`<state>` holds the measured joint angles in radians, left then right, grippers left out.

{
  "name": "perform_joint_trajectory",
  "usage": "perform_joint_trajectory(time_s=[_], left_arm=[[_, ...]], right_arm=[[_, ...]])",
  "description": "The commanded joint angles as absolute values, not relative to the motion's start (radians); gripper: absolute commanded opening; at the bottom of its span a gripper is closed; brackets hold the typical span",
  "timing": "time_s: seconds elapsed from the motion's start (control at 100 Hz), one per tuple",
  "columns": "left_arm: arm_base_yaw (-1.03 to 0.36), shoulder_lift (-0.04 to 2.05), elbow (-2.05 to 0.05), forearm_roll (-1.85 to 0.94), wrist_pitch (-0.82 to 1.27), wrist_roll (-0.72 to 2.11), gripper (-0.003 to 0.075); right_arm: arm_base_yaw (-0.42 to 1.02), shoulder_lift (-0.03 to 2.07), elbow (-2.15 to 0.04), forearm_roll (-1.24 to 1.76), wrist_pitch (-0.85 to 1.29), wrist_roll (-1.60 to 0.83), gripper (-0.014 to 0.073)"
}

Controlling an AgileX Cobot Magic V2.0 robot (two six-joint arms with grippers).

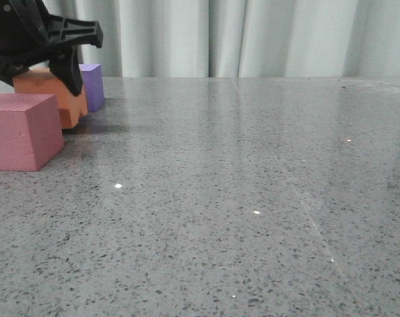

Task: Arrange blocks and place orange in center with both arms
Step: 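Lower the orange cube between the purple and pink cubes, open left gripper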

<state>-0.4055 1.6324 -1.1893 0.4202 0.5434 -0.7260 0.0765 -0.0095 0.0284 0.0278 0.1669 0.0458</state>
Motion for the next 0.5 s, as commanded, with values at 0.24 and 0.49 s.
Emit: perform_joint_trajectory(time_s=[0.24,0.49], left_arm=[[-0.400,1.623,-1.208,0.374,0.501,-0.652,0.0363],[-0.400,1.617,-1.208,0.371,0.501,-0.652,0.0626]], right_arm=[[0.070,-0.035,0.014,0.031,0.086,0.040,-0.0067],[0.070,-0.035,0.014,0.031,0.086,0.040,-0.0067]])
